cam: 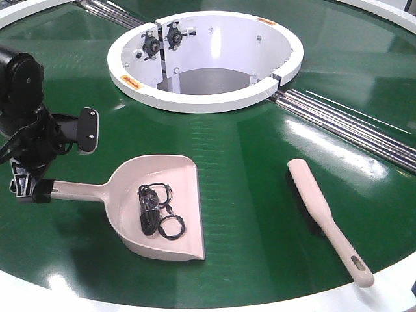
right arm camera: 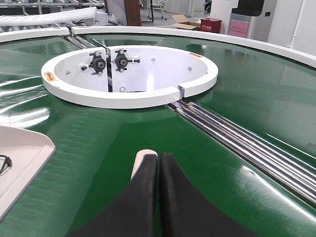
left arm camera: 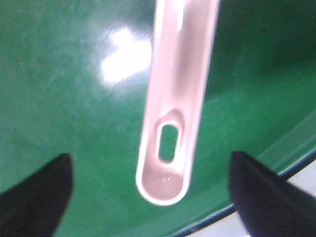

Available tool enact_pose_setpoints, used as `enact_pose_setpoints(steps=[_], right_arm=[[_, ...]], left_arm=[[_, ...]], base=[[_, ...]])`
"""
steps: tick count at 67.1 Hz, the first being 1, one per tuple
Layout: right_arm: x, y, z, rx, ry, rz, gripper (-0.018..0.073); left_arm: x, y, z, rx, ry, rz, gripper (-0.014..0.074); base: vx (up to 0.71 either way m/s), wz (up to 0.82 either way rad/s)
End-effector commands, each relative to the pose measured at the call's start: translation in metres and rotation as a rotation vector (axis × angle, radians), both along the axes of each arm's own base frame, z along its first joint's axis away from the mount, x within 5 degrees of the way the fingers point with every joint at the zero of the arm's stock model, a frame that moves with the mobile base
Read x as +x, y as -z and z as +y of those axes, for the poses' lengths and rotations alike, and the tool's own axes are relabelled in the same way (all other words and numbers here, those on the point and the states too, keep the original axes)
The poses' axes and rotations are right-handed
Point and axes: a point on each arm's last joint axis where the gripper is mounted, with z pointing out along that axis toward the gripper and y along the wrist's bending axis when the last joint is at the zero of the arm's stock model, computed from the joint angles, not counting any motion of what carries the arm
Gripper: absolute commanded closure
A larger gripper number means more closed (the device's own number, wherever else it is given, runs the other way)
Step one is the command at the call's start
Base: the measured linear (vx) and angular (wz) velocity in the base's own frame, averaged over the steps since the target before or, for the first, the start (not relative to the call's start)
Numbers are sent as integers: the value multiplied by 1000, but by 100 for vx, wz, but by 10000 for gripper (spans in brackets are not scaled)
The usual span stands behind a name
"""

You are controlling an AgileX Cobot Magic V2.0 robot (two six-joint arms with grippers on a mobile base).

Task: Clean and inspect green conveyor with broom and dustpan
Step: 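Release the dustpan handle and raise the left gripper away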

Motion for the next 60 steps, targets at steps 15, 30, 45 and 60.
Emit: enact_pose_setpoints(steps=[15,30,45,60], right_arm=[[1,-16,-1,9,15,-102,563],[1,-16,-1,9,15,-102,563],[1,-16,-1,9,15,-102,563],[1,-16,-1,9,15,-102,563]], left_arm=[[-3,-43,3,-87,-301,-273,-93],[-2,-74,1,-349,-659,-539,83],[-1,-93,-2,-582,-897,-670,395],[-6,-110,-4,-701,-914,-729,605]], base=[[0,0],[0,0],[0,0],[0,0]])
